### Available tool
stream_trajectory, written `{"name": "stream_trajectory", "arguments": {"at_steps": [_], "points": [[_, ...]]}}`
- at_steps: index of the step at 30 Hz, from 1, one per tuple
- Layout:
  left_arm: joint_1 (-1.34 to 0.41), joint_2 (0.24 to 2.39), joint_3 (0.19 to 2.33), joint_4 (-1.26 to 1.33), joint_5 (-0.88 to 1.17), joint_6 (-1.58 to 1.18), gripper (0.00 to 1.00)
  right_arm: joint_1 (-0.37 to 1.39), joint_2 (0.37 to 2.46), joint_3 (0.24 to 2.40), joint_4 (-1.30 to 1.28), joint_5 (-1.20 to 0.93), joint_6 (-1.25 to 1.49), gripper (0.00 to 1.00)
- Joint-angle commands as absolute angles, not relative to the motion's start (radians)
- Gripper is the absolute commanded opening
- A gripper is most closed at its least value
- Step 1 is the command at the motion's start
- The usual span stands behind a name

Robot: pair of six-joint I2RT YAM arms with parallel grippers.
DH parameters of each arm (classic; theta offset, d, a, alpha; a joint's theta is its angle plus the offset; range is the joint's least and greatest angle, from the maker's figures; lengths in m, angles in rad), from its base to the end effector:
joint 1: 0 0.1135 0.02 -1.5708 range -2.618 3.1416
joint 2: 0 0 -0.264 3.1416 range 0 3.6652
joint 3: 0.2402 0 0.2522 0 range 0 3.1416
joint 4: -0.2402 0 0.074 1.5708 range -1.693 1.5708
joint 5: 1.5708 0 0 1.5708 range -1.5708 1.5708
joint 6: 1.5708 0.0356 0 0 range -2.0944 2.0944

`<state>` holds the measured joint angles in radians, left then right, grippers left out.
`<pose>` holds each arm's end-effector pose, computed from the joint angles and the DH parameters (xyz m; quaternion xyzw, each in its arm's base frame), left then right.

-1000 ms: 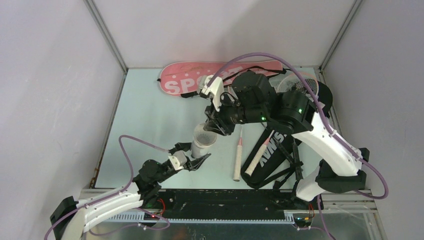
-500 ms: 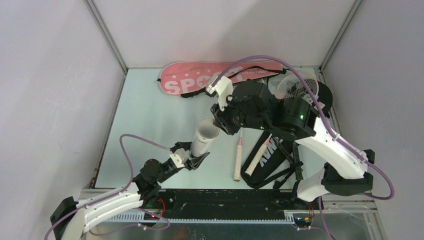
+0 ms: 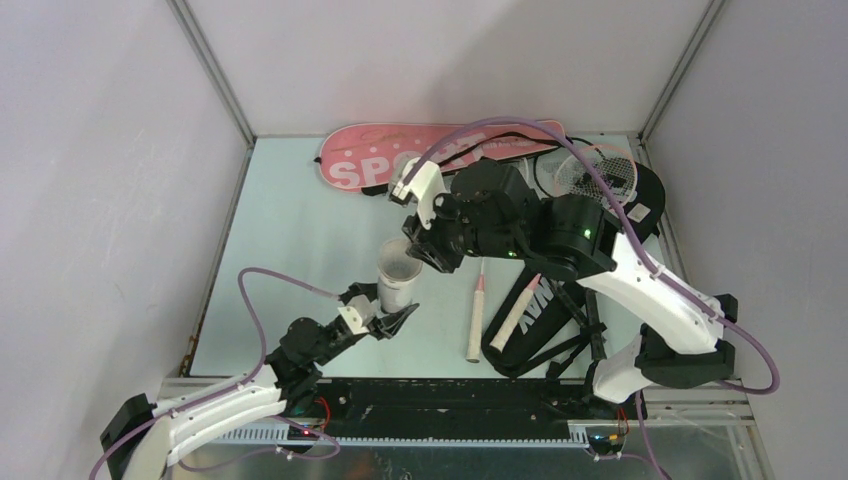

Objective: Pack up the badminton gear
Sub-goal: Close the lid on the shuttle tube.

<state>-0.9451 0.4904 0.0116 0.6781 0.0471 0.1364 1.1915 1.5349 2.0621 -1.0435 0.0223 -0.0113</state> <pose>0.0804 -0.1141 0.1999 0.3415 0.5334 -0.3181 0.7055 0.1071 0.2666 0.4983 -0.4843 0.7157 0.2720 0.4234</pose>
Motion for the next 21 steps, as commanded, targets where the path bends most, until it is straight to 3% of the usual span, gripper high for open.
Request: {"name": "stream_trajectory", "arguments": {"at_steps": [1, 10, 17, 21], "points": [[-0.954, 0.469, -0.026, 0.919, 0.146, 0.167, 0.44, 1.207, 1.617, 2.035, -1.050, 0.089, -0.012, 0.26], [-0.954, 0.489, -0.014, 0.910, 0.078, 0.169, 0.41, 1.207, 1.510, 2.003, -1.038, 0.116, -0.005, 0.31], [-0.954, 0.530, -0.008, 0.912, 0.073, 0.167, 0.41, 1.207, 1.361, 1.932, -0.858, 0.044, 0.024, 0.38], [-0.954, 0.537, -0.008, 0.910, 0.082, 0.172, 0.41, 1.205, 1.321, 1.890, -0.754, 0.043, 0.014, 0.36]]}}
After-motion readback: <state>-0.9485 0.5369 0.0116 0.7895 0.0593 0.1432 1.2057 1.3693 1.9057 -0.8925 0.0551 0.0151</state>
